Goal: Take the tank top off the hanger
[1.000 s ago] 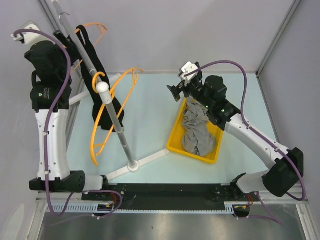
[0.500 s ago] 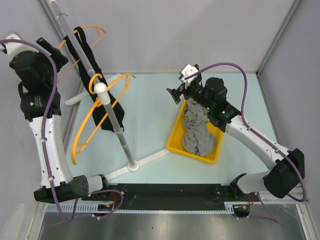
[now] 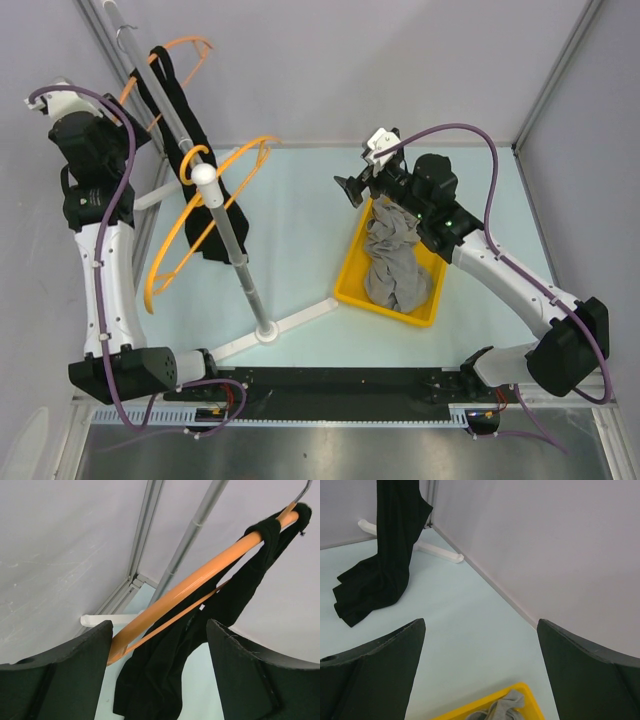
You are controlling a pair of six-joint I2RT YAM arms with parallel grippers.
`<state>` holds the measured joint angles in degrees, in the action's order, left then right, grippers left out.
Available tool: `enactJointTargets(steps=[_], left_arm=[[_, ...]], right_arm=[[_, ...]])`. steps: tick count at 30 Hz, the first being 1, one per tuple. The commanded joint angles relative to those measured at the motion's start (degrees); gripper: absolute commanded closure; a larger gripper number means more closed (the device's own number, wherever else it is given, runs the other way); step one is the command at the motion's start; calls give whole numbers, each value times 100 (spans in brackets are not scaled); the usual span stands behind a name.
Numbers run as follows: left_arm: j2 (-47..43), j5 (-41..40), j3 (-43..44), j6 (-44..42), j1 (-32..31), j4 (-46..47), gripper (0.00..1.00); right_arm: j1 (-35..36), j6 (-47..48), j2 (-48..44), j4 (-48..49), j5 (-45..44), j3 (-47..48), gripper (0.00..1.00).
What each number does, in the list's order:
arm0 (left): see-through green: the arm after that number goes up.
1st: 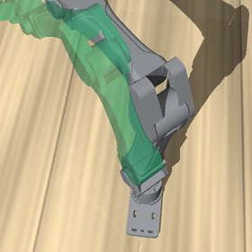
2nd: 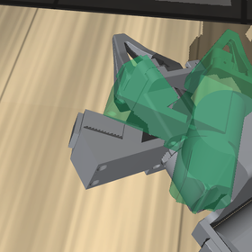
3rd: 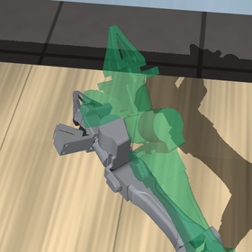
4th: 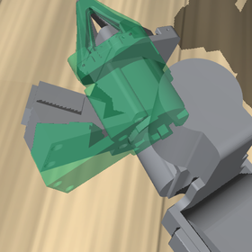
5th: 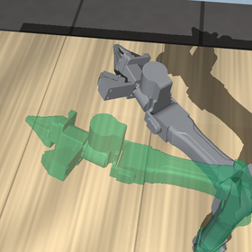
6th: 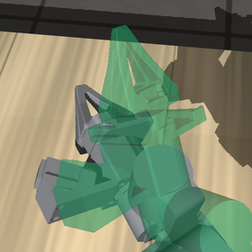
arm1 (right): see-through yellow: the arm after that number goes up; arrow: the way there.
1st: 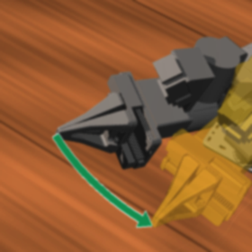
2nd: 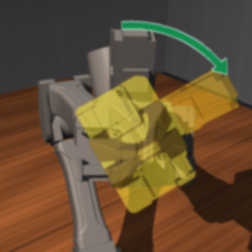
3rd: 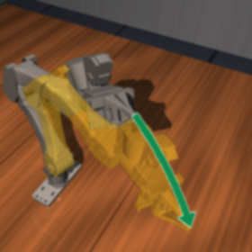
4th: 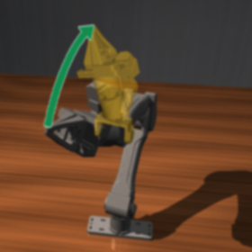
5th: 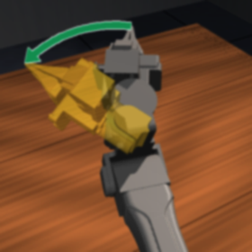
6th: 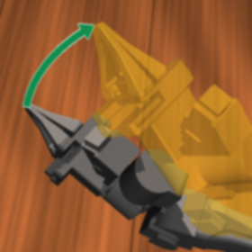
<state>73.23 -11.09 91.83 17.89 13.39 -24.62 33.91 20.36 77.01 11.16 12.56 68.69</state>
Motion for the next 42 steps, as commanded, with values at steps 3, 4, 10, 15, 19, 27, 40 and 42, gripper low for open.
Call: enactJointTargets(steps=[3,4,10,15,19,27,40,42], left_arm=[[-239,677,-429,-224,67,669,23],[-248,748,-429,-242,59,661,23],[-484,1030,-587,-295,68,704,36],[-828,1390,-1079,-277,59,1047,50],[-995,1531,-1361,-251,59,1214,50],[-855,1830,-1352,-540,68,1346,43],[-889,2032,-1291,-427,59,1504,89],[-1012,2041,-1177,-322,67,1522,93]], right_arm=[[-69,-129,-187,378,142,40,0],[-69,-129,-187,370,150,40,0],[-86,-146,-169,378,168,31,0],[-86,-164,-169,370,194,31,0],[-86,-164,-178,361,177,31,0],[-86,-181,-169,361,195,22,0],[-95,-173,-222,361,212,40,0],[-86,-181,-231,369,230,48,0]])
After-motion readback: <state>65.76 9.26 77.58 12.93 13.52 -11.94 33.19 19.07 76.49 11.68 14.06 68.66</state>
